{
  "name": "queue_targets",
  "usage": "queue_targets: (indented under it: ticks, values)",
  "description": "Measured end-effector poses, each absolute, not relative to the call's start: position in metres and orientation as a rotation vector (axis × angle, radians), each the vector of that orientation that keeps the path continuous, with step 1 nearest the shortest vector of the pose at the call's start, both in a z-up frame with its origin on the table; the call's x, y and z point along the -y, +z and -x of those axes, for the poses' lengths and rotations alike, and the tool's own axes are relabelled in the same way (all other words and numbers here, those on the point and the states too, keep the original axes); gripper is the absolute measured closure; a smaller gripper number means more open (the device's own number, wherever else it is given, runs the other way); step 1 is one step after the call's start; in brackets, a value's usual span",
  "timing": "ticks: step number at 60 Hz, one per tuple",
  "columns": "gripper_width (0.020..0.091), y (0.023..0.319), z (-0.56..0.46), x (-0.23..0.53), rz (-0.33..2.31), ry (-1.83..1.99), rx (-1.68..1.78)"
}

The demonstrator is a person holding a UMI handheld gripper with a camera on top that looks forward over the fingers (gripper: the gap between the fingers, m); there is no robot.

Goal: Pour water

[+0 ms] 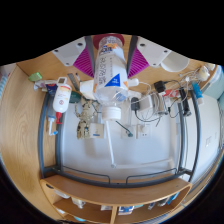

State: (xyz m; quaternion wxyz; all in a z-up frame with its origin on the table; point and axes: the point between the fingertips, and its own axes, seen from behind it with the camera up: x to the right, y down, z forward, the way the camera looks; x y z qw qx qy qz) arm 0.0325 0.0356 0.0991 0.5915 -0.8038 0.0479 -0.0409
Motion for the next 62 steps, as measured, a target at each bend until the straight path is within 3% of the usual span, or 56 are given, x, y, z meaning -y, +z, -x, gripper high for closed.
queue_targets:
  ticks: [9, 26, 46, 62]
  values:
    - [0.0434, 0.086, -0.033, -0.024, 1.943, -0.118, -0.072]
    - [0.0435, 0.075, -0.025, 0.064, 2.164, -0.083, 0.014]
    - [0.0433, 0.130, -0.015, 0.121, 2.292, 0.009, 0.074]
    - [0.0440, 0.152, -0.023, 0.136, 2.340, -0.027, 0.076]
